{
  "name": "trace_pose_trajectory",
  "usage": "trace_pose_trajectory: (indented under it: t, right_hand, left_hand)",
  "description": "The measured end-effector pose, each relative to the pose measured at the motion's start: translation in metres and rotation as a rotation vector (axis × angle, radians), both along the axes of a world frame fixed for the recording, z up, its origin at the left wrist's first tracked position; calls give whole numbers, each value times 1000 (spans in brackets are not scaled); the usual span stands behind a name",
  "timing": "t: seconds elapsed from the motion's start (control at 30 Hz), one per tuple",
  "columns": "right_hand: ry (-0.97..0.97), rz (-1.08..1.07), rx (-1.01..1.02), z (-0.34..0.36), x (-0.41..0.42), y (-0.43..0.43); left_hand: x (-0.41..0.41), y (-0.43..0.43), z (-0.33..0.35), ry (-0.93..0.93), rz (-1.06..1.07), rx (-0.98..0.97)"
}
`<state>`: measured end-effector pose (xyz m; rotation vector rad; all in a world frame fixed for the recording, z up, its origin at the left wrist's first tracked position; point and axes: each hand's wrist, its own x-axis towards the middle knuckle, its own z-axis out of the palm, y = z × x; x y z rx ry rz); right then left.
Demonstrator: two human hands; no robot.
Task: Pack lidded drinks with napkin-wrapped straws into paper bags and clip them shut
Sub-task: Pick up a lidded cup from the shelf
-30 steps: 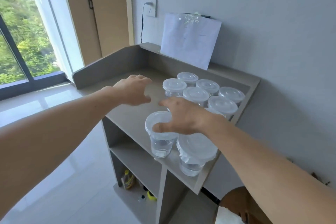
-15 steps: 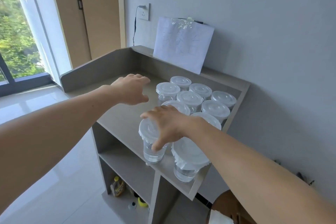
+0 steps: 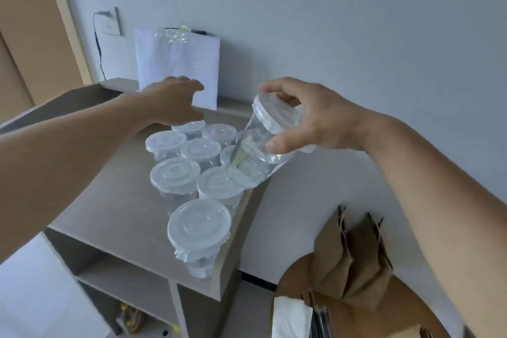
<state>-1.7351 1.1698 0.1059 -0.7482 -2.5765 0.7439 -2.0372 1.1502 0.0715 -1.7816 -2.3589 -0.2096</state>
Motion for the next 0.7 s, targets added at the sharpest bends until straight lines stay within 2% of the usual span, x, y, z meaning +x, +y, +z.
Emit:
trace_pose_trajectory:
  t: [0.13, 0.3, 0.47, 0.57, 0.7]
  right_hand:
    - [-112, -240, 34, -24, 105, 24]
    - [-280, -490, 29, -89, 230, 31]
    - [-380, -600, -81, -173, 329, 20]
    - [-386, -646, -162, -219, 368, 16]
    - [-354, -718, -185, -263, 393, 18]
  left_hand:
    - [102, 42, -20, 2, -202, 5]
    - [254, 76, -87, -40, -410, -152]
    - [386, 68, -207, -134, -579, -456]
    - [441, 50, -272, -225, -593, -666]
    - [485, 20, -336, -255, -548, -900]
